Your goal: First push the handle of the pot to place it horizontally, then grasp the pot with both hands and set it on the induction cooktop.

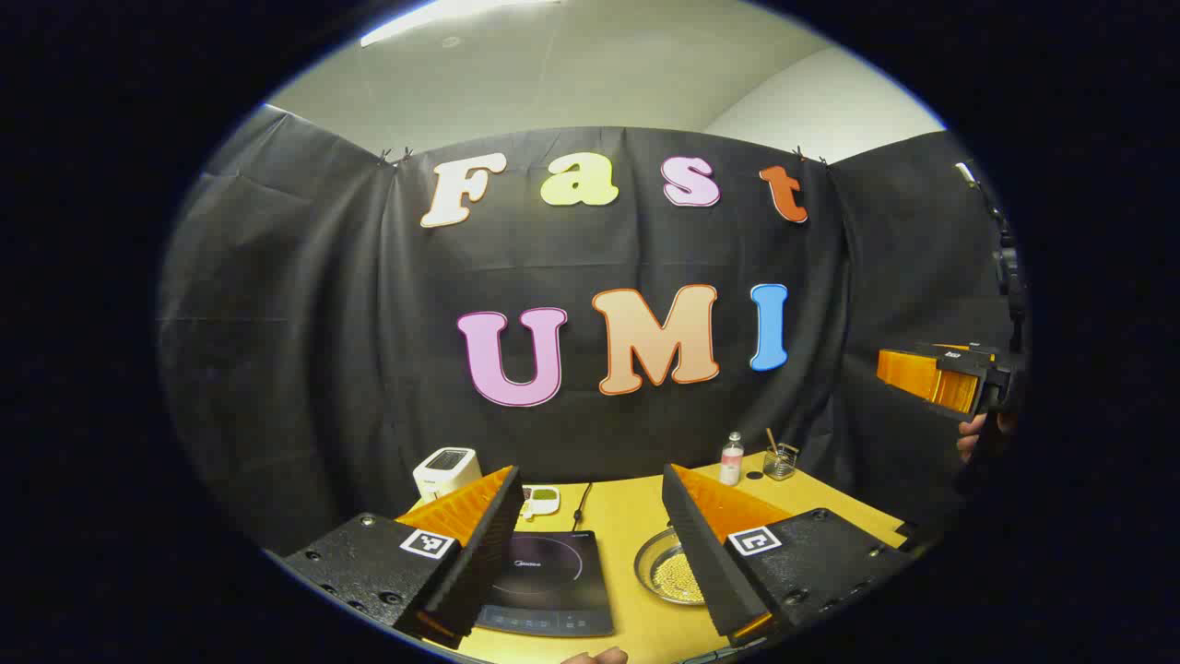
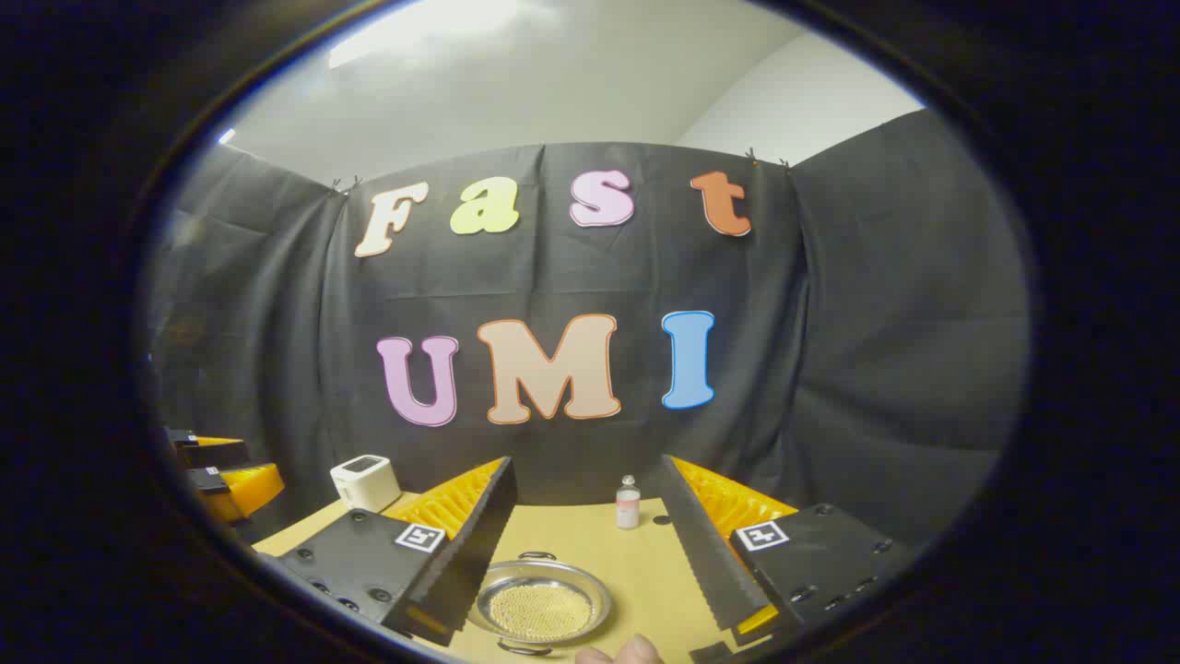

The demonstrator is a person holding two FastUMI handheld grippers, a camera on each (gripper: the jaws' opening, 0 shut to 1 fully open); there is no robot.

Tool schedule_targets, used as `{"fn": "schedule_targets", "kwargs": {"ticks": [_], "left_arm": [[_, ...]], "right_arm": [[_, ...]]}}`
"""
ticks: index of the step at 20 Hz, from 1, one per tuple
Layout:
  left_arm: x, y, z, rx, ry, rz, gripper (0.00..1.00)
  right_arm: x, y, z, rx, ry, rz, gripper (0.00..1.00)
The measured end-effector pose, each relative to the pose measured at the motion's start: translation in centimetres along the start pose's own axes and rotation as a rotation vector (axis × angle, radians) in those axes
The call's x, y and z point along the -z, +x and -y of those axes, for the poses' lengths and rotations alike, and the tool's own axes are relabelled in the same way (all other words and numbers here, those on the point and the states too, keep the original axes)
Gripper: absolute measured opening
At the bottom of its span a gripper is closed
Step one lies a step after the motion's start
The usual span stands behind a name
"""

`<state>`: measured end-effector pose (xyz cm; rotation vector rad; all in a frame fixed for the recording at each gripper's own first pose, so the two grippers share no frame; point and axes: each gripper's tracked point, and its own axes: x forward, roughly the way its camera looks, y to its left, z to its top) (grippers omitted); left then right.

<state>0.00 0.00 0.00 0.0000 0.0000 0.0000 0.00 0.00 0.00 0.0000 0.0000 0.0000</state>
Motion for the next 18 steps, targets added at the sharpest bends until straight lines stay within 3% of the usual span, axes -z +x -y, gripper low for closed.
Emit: {"fn": "schedule_targets", "kwargs": {"ticks": [9, 18], "left_arm": [[-1.3, -0.8, 2.7, 0.0, 0.009, 0.026, 0.92], [-0.4, -2.0, 2.9, -0.063, -0.006, -0.006, 0.92]], "right_arm": [[0.3, -0.6, 2.3, -0.02, 0.034, -0.013, 0.97], [1.3, -0.8, 3.3, -0.058, 0.054, -0.041, 0.97]]}}
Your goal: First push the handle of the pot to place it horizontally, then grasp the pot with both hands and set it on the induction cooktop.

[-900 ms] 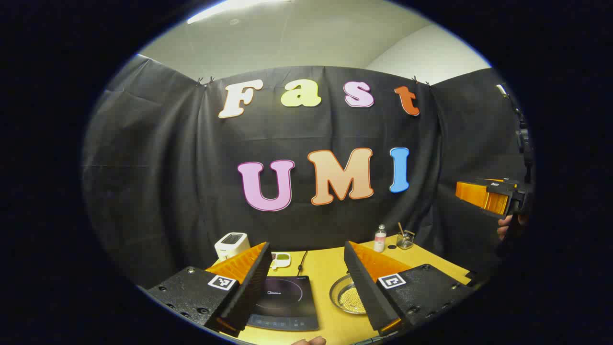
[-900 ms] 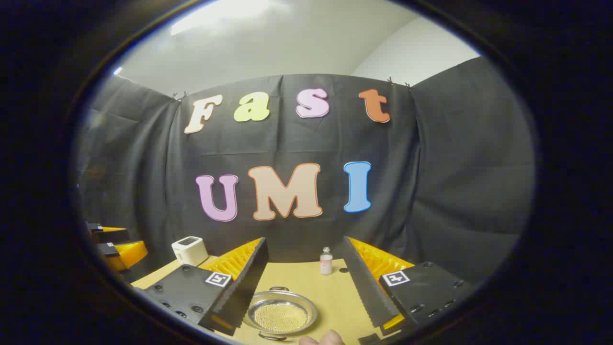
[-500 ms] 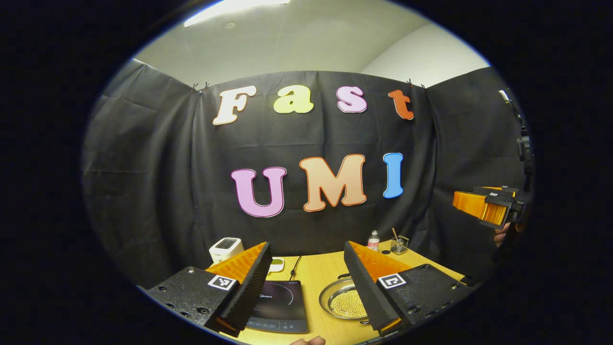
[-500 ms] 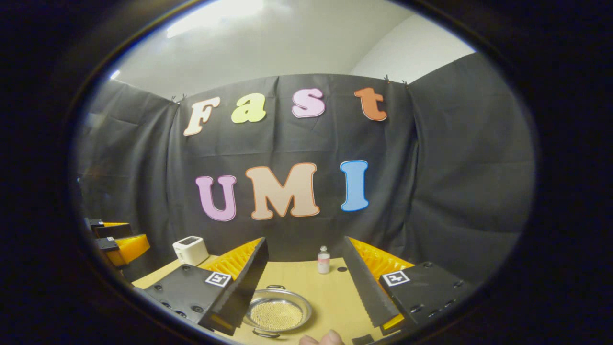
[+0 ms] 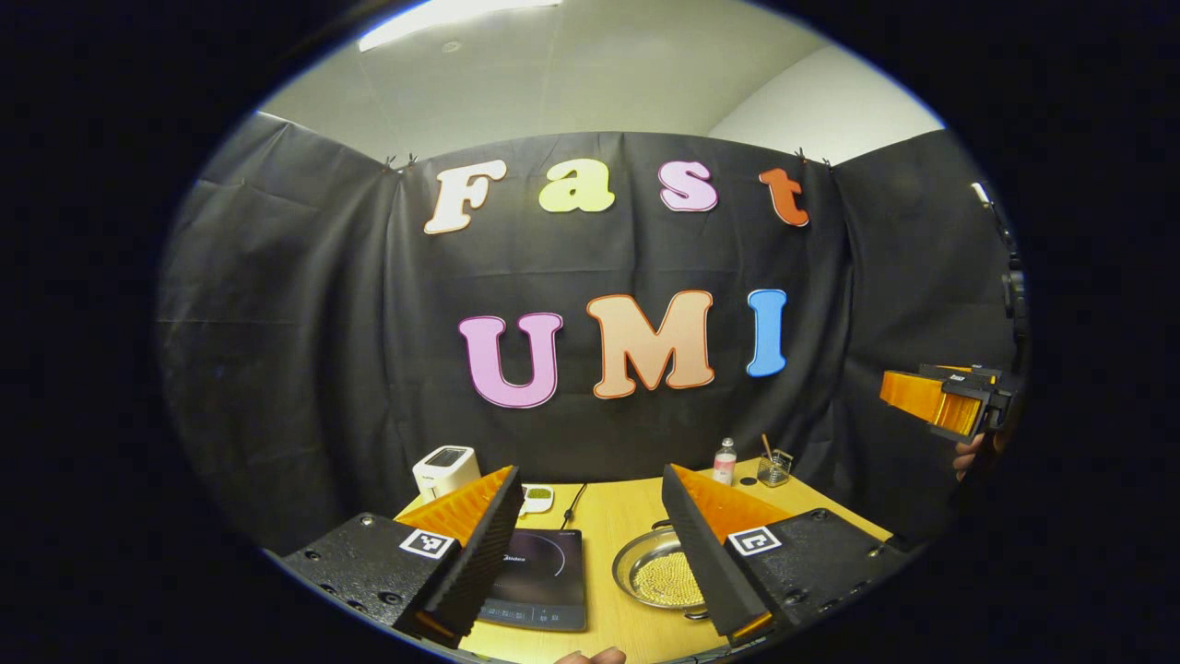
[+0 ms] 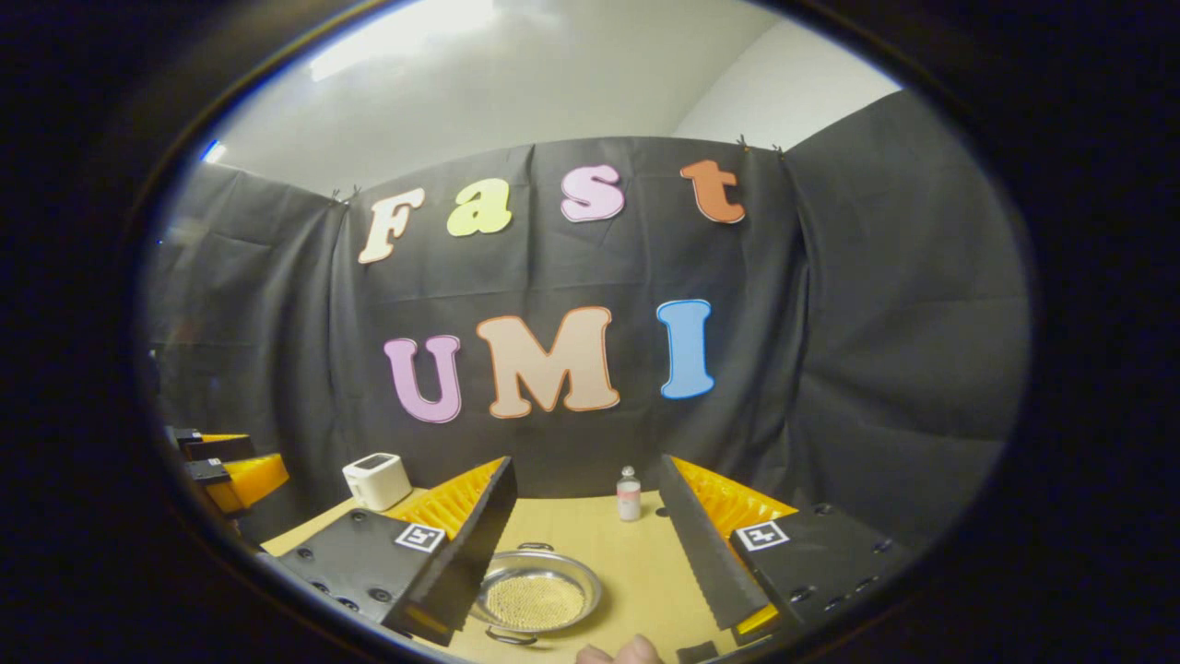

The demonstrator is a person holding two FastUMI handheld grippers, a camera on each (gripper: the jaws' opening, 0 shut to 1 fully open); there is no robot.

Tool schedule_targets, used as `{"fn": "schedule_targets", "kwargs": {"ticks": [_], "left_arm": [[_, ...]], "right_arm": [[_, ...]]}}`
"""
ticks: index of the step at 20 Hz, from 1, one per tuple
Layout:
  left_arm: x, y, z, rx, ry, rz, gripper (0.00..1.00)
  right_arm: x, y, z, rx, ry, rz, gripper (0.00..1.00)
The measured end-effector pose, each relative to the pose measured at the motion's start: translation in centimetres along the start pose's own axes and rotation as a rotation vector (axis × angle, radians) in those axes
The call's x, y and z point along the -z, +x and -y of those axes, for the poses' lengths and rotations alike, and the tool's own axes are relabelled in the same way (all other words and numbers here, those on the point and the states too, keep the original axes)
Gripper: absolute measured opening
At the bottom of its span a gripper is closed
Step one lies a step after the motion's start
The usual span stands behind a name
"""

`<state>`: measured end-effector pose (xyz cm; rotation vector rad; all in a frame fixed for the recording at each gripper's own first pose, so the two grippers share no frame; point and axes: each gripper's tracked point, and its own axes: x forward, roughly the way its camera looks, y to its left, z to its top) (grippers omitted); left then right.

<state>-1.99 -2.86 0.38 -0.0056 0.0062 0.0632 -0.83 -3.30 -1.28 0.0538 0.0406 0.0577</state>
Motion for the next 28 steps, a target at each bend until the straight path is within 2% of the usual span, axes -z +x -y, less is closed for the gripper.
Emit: {"fn": "schedule_targets", "kwargs": {"ticks": [9, 13, 19, 21, 22, 23, 24, 25, 26, 28], "left_arm": [[0.8, -1.2, 0.4, -0.084, -0.002, -0.029, 0.92], [0.6, -2.0, 0.3, -0.119, 0.014, -0.037, 0.92], [2.1, -0.9, -0.2, -0.095, 0.009, -0.067, 0.93], [1.9, -0.4, -1.4, -0.096, -0.008, -0.05, 0.95], [2.1, -0.2, -1.9, -0.094, -0.015, -0.049, 0.91], [2.7, 0.1, -2.5, -0.086, -0.016, -0.054, 0.94], [3.0, 0.4, -3.1, -0.074, -0.01, -0.056, 0.91], [3.3, 0.7, -3.9, -0.065, -0.005, -0.057, 0.91], [3.3, 1.2, -4.7, -0.056, -0.002, -0.059, 0.91], [3.5, 2.1, -6.5, -0.044, 0.005, -0.053, 0.91]], "right_arm": [[1.6, 0.3, 0.7, -0.08, 0.039, -0.036, 0.96], [3.2, 0.6, 0.5, -0.114, 0.053, -0.066, 0.92], [5.3, 1.3, -1.3, -0.117, 0.056, -0.124, 0.92], [5.9, 1.7, -2.8, -0.124, 0.039, -0.142, 0.95], [6.3, 2.0, -3.4, -0.121, 0.021, -0.148, 0.92], [6.5, 2.4, -4.0, -0.115, 0.012, -0.154, 0.92], [6.7, 2.7, -4.8, -0.109, 0.016, -0.161, 0.92], [6.9, 2.9, -5.8, -0.103, 0.024, -0.17, 0.99], [7.1, 3.3, -6.8, -0.097, 0.031, -0.176, 0.92], [7.7, 4.1, -8.7, -0.085, 0.025, -0.189, 0.95]]}}
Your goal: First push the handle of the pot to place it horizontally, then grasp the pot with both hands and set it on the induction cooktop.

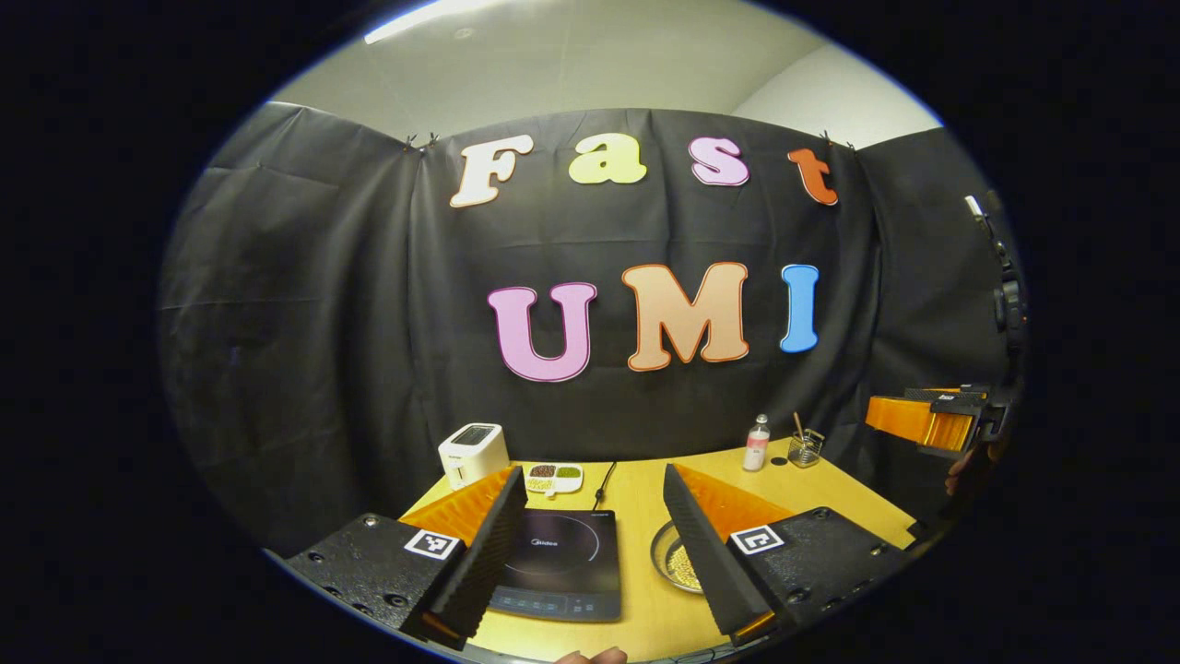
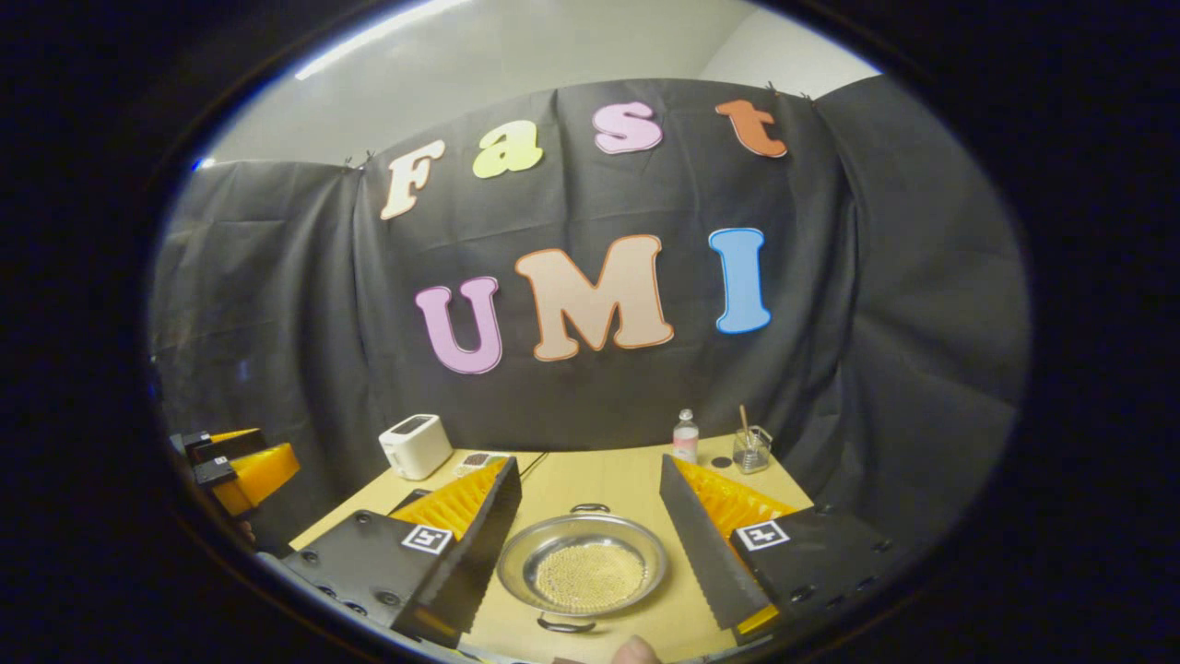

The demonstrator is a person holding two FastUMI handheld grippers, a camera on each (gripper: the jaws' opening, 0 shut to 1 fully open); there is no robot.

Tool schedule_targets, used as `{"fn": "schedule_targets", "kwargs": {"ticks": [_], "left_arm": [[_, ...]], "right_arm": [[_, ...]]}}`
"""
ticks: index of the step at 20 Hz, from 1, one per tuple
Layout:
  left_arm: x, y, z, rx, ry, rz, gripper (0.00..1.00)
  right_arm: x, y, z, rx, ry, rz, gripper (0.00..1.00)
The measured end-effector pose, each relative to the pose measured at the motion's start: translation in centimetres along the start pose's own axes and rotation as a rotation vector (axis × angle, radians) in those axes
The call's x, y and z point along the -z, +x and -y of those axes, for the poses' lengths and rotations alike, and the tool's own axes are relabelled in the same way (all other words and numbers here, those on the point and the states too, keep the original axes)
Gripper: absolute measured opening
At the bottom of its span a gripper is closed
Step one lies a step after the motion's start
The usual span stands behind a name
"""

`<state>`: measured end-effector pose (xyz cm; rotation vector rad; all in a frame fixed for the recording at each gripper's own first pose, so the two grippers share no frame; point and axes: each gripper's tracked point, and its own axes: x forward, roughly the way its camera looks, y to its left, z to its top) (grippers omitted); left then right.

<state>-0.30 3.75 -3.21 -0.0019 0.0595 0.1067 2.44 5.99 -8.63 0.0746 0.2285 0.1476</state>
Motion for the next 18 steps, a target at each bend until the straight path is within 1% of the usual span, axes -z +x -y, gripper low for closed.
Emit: {"fn": "schedule_targets", "kwargs": {"ticks": [1, 4, 5, 6, 7, 8, 9, 10, 11, 12, 13, 14, 15, 16, 17, 18], "left_arm": [[0.1, 0.7, -0.8, 0.006, 0.005, 0.004, 0.91], [0.7, 2.1, -2.8, 0.036, 0.004, 0.014, 0.91], [1.1, 2.5, -3.2, 0.05, -0.001, 0.015, 0.94], [1.6, 2.8, -3.5, 0.066, -0.006, 0.009, 0.91], [2.2, 3.2, -3.9, 0.08, -0.011, -0.002, 0.91], [2.5, 3.3, -4.2, 0.092, -0.018, -0.002, 0.91], [2.6, 3.5, -4.5, 0.102, -0.024, 0.001, 0.91], [2.8, 3.8, -4.8, 0.109, -0.026, -0.005, 0.91], [3.4, 4.0, -5.3, 0.109, -0.029, -0.014, 0.91], [3.8, 4.3, -5.7, 0.104, -0.036, -0.026, 0.91], [4.0, 4.6, -6.2, 0.094, -0.047, -0.031, 0.91], [4.0, 4.9, -6.5, 0.082, -0.058, -0.033, 0.91], [4.1, 5.2, -6.9, 0.066, -0.063, -0.037, 0.92], [4.4, 5.5, -7.2, 0.048, -0.063, -0.052, 0.91], [4.5, 5.5, -7.3, 0.038, -0.069, -0.053, 0.93], [4.3, 5.6, -7.3, 0.033, -0.076, -0.05, 0.93]], "right_arm": [[0.5, 0.5, -0.9, 0.005, -0.001, -0.01, 0.92], [2.2, 1.9, -3.6, 0.023, 0.01, -0.053, 0.92], [2.9, 2.4, -4.3, 0.033, 0.002, -0.069, 0.92], [3.6, 2.9, -5.0, 0.042, -0.009, -0.09, 0.95], [4.5, 3.2, -5.7, 0.047, -0.018, -0.115, 0.92], [5.3, 3.5, -6.3, 0.046, -0.029, -0.138, 0.91], [6.1, 3.7, -6.8, 0.051, -0.043, -0.161, 0.78], [7.0, 4.0, -7.2, 0.047, -0.048, -0.188, 0.7], [8.2, 4.3, -8.0, 0.037, -0.048, -0.221, 0.65], [9.3, 4.7, -8.6, 0.025, -0.046, -0.253, 0.64], [10.5, 5.0, -8.8, 0.017, -0.05, -0.282, 0.55], [11.6, 5.5, -9.1, 0.006, -0.058, -0.31, 0.48], [13.0, 5.9, -9.4, -0.01, -0.062, -0.349, 0.45], [14.3, 6.1, -9.6, -0.024, -0.062, -0.393, 0.33], [15.1, 6.2, -9.6, -0.04, -0.051, -0.419, 0.21], [15.9, 6.6, -9.4, -0.034, -0.053, -0.442, 0.1]]}}
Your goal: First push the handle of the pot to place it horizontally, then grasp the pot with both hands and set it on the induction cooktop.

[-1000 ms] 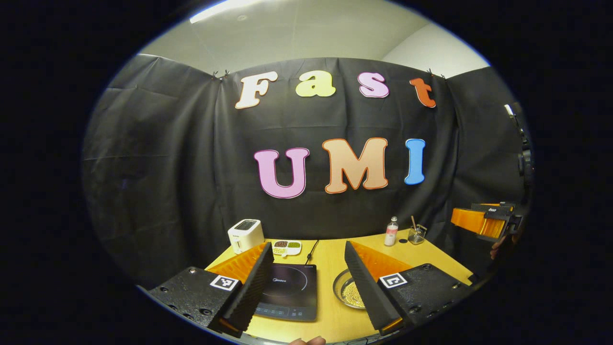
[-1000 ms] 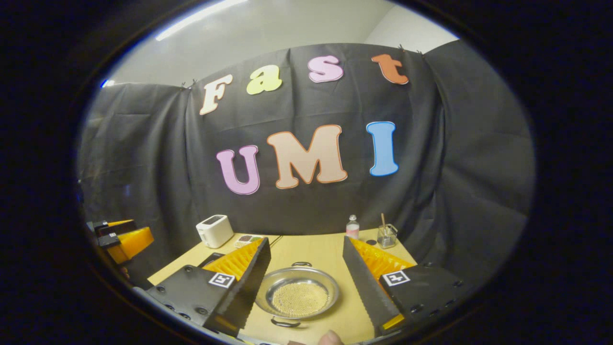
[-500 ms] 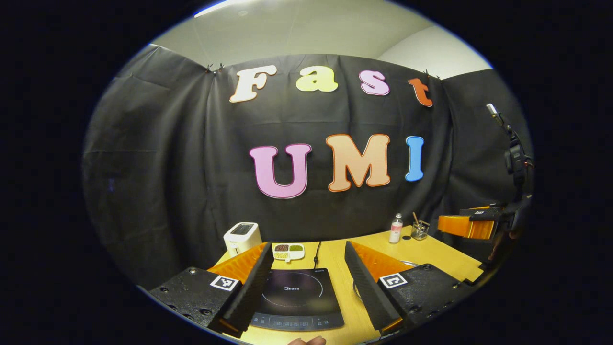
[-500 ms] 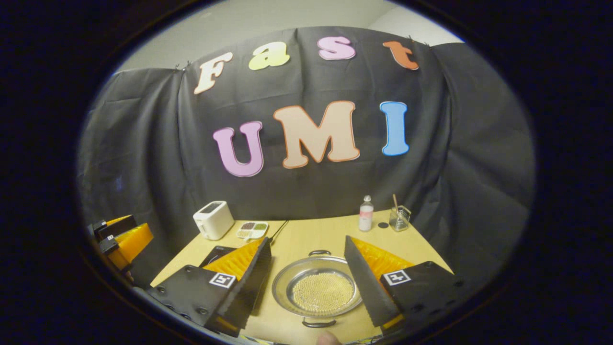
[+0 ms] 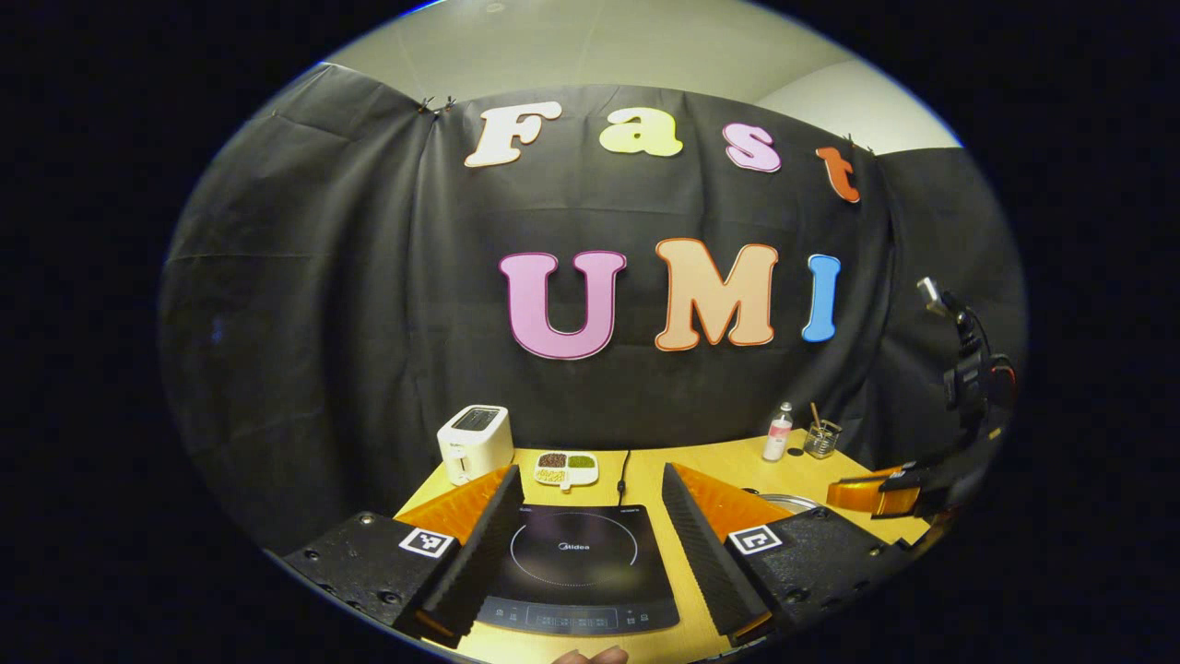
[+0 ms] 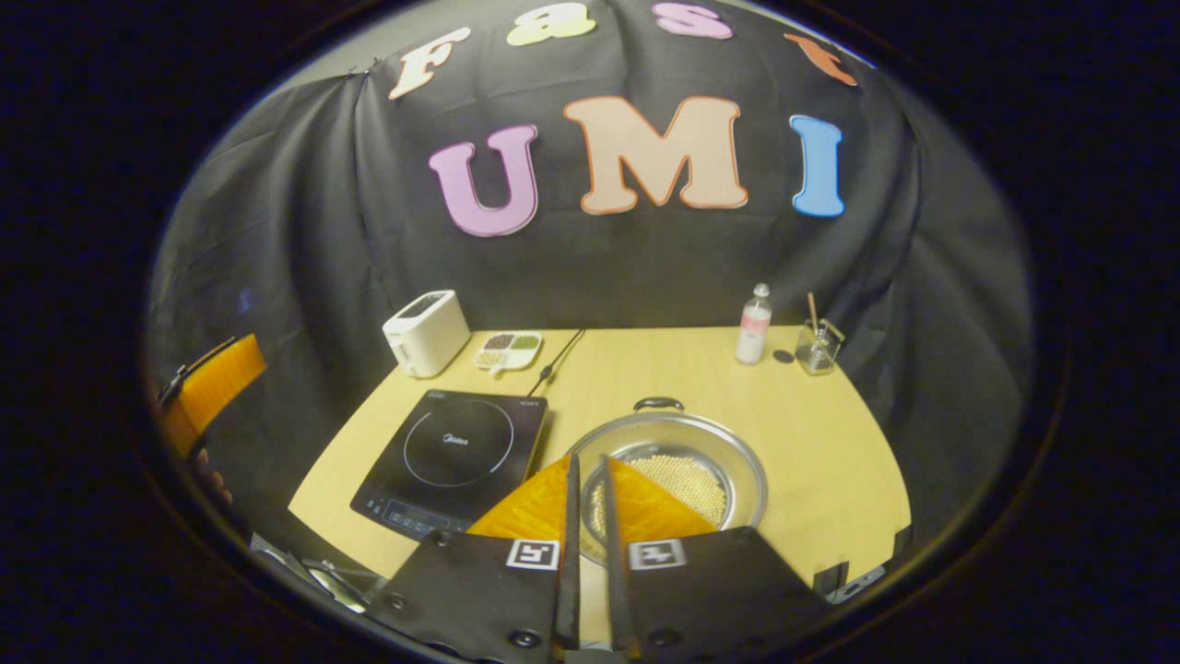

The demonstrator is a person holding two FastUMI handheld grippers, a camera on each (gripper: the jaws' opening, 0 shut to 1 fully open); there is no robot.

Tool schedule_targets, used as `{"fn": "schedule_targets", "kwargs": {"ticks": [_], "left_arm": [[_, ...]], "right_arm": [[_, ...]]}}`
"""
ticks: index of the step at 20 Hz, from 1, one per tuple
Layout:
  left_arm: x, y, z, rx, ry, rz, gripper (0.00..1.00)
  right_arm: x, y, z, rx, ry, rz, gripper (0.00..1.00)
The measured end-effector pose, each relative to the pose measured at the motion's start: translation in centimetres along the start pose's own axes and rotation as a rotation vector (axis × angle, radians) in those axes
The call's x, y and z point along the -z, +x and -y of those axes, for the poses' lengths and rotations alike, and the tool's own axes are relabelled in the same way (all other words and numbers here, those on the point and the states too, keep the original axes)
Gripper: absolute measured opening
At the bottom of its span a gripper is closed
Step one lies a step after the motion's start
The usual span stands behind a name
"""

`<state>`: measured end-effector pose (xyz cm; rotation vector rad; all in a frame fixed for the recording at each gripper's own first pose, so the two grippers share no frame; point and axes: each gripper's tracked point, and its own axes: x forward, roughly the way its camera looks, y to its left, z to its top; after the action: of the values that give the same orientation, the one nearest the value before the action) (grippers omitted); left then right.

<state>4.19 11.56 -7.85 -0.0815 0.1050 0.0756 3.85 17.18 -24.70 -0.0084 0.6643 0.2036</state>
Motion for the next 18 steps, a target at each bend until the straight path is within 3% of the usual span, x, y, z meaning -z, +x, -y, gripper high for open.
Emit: {"fn": "schedule_targets", "kwargs": {"ticks": [2, 4, 5, 6, 11, 18], "left_arm": [[0.2, 0.5, -0.3, -0.021, 0.002, -0.005, 0.93], [0.6, 0.9, -0.7, -0.043, -0.018, -0.013, 0.93], [0.9, 1.0, -0.8, -0.051, -0.033, -0.02, 0.93], [1.1, 1.1, -0.7, -0.055, -0.045, -0.024, 0.93], [1.9, 1.5, -1.8, -0.087, -0.062, -0.04, 0.93], [2.6, 1.3, -2.9, -0.109, -0.085, -0.052, 0.93]], "right_arm": [[1.4, 1.3, 0.7, -0.009, 0.016, -0.057, 0.1], [3.5, 2.3, 0.0, -0.052, 0.042, -0.133, 0.0], [4.5, 2.4, -0.2, -0.072, 0.046, -0.178, 0.04], [5.5, 2.7, -0.3, -0.089, 0.052, -0.212, 0.0], [10.2, 3.6, -1.2, -0.137, 0.113, -0.359, 0.02], [15.5, 3.3, -1.4, -0.139, 0.09, -0.509, 0.03]]}}
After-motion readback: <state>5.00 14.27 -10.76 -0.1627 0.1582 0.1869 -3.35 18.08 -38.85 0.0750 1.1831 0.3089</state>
